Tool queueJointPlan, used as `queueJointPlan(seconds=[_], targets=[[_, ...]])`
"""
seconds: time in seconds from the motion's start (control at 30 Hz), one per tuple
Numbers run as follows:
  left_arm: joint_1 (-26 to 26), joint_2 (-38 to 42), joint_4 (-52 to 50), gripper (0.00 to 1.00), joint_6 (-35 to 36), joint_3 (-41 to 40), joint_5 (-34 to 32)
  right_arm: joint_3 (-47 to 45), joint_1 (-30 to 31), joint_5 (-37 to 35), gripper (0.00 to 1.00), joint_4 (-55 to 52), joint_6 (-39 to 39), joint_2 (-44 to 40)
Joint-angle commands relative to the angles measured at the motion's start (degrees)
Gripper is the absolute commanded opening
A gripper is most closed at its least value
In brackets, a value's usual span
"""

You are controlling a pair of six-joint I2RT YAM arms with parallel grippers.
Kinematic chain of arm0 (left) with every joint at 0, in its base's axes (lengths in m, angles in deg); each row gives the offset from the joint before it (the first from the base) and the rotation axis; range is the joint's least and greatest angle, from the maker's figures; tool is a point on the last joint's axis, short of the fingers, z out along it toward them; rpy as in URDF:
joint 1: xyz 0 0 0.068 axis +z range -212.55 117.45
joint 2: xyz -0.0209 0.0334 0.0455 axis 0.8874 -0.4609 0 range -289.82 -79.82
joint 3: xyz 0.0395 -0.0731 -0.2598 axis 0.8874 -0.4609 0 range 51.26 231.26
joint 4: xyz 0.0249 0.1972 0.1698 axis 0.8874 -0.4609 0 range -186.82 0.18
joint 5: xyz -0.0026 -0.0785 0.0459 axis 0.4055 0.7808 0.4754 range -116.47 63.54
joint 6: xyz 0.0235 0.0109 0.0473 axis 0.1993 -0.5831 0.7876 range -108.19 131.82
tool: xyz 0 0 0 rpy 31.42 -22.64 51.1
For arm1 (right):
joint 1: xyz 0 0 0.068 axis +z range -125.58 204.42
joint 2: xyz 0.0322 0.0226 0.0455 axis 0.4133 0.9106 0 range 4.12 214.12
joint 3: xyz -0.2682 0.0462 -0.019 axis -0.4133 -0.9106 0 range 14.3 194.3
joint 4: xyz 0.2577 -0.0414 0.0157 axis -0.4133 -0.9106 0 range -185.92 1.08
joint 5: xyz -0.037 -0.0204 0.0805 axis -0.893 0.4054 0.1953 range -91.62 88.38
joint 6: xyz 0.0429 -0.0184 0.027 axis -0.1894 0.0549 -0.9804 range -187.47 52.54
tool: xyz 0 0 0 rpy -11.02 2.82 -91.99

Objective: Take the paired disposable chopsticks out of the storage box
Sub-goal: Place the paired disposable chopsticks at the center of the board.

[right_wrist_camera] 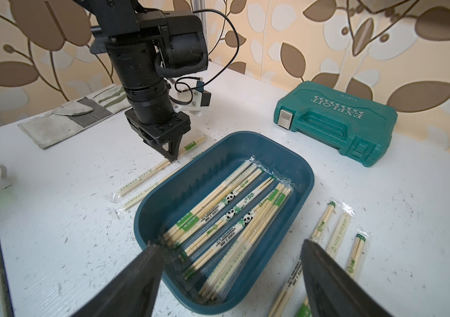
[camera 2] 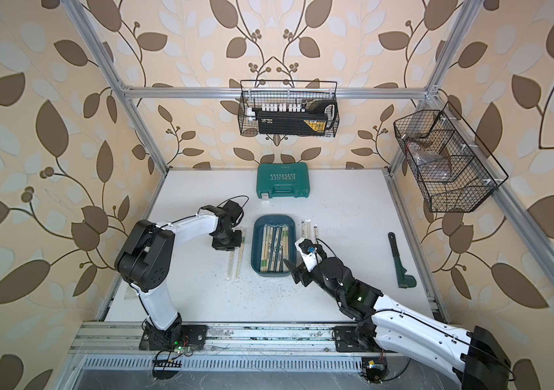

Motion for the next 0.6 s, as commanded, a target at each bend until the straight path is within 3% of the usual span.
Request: queueJointPlan(seconds=[0.0, 0.3, 0.43, 0.57], targets=[[-0.68, 0.84, -3.59, 0.12, 1.68, -1.56, 0.30, 0.29, 0.30, -0.60, 0.82, 0.29, 0.46, -0.11], [-0.87, 0.67, -2.34, 0.15, 1.61, -1.37, 1.23, 0.33, 0.30, -0.61, 0.82, 0.15, 0.46, -0.11], [-1.15, 1.33, -2.80, 0.31, 1.13, -1.20, 0.10, 0.34, 0.30, -0.67, 0.82, 0.22, 0.46, 0.06], [-1.28, 3.66, -3.38, 0.37, 0.40, -0.92, -0.52, 0.53, 0.30, -0.87, 0.82, 0.13, 0.37, 0.49]])
